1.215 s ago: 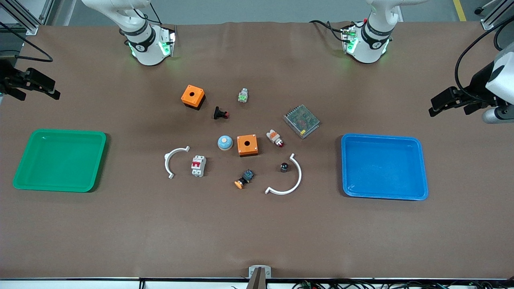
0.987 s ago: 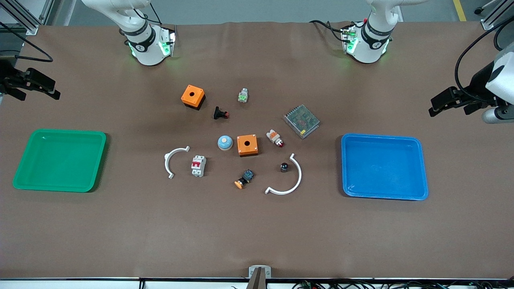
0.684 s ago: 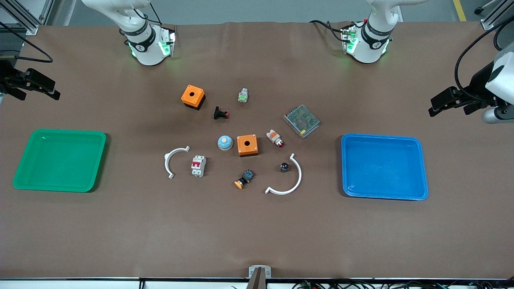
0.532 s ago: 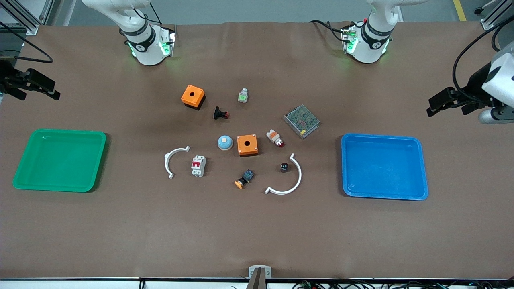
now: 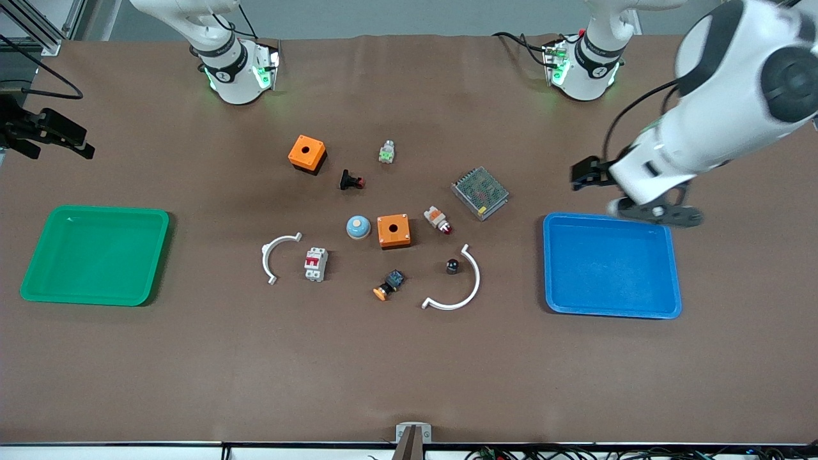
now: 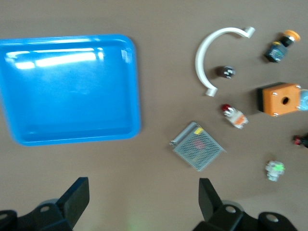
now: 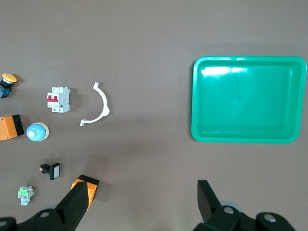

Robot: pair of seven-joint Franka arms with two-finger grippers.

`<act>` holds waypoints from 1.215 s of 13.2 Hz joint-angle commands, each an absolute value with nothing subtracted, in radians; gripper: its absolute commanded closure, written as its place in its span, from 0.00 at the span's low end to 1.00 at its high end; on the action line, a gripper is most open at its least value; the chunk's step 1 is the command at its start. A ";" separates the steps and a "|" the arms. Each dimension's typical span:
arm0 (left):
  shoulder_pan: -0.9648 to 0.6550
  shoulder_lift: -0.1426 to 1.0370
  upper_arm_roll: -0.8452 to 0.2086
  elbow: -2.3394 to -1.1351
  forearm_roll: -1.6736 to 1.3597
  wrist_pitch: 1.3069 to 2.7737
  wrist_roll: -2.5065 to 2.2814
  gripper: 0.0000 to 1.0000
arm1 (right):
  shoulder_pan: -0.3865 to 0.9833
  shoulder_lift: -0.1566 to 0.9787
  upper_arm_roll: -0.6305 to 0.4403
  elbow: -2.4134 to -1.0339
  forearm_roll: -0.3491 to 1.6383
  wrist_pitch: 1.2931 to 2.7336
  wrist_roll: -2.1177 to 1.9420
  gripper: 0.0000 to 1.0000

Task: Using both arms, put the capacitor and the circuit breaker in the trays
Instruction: 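Reach the left gripper to the capacitor while the right gripper reaches the breaker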

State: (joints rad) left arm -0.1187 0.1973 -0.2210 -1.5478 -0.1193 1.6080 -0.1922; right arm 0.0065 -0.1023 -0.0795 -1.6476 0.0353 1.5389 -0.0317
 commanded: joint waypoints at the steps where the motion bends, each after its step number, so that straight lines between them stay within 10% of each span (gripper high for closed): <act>1: -0.187 0.322 -0.222 -1.507 -0.147 1.647 -0.270 0.00 | -0.014 -0.078 -0.069 -1.614 0.035 1.523 -0.021 0.00; 11: -0.416 0.719 -0.209 -1.404 -0.043 2.144 -0.731 0.00 | 0.050 0.153 -0.060 -1.594 0.054 1.588 0.064 0.00; 16: -0.448 0.810 -0.209 -1.404 0.092 2.201 -0.867 0.00 | 0.283 0.187 -0.058 -1.755 0.100 1.851 0.313 0.00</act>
